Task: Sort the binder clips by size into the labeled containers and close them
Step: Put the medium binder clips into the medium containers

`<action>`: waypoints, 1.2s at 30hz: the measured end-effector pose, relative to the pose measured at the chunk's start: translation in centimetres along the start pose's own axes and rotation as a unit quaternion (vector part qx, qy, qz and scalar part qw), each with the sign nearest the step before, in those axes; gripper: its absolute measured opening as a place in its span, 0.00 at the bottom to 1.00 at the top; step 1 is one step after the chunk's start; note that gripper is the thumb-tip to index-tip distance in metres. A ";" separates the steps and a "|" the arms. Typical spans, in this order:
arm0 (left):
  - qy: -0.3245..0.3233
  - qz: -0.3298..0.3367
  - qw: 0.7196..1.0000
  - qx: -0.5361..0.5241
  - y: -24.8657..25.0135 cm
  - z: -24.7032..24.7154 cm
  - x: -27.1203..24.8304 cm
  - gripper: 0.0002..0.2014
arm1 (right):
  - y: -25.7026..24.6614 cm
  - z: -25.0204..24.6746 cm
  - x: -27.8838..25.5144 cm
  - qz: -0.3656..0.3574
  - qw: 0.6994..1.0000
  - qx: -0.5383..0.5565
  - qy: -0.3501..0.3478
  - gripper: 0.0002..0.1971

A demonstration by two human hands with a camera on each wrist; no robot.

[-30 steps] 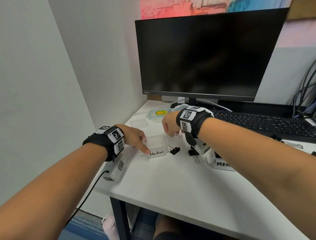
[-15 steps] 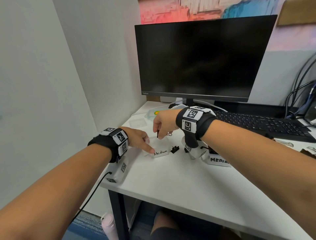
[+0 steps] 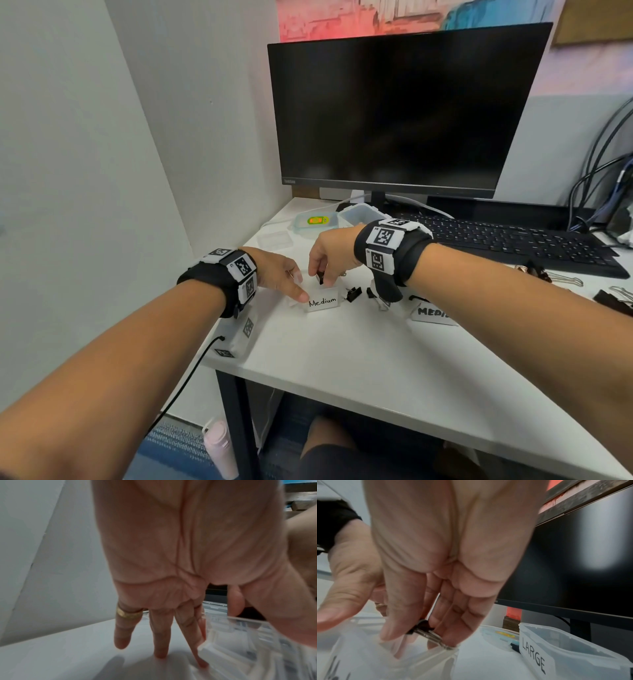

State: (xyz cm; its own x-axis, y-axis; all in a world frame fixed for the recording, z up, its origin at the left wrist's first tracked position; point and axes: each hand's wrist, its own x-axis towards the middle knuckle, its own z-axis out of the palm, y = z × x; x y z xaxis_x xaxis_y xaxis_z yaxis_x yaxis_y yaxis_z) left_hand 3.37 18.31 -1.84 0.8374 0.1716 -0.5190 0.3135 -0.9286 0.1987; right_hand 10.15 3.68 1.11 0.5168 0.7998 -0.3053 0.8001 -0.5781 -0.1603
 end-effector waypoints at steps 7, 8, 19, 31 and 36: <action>0.008 -0.002 1.000 0.002 0.0 0.0 0.6 0.34 | -0.4 0.2 -0.5 -0.015 1.000 0.000 0.025 0.21; 0.009 0.000 1.000 0.001 0.0 0.0 0.7 0.34 | -0.5 0.2 -0.5 -0.015 1.000 -0.004 0.024 0.21; 0.001 0.015 0.999 -0.030 0.1 0.0 1.1 0.36 | 1.2 -0.3 -1.3 0.031 0.995 0.036 0.086 0.13; 0.002 0.010 0.999 -0.043 0.3 0.0 1.2 0.31 | 1.4 0.4 -1.7 0.050 0.997 0.019 0.052 0.12; 0.009 0.010 0.999 -0.032 0.3 0.0 1.1 0.28 | 1.2 0.7 -1.9 -0.007 0.996 0.072 0.058 0.16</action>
State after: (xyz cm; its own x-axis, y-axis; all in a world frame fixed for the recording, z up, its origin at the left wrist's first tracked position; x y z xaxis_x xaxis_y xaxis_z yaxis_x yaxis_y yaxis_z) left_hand 4.41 18.23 -2.38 0.8516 0.1597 -0.4992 0.3237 -0.9094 0.2613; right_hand 9.91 1.35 0.90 0.5450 0.8159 -0.1928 0.7595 -0.5779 -0.2985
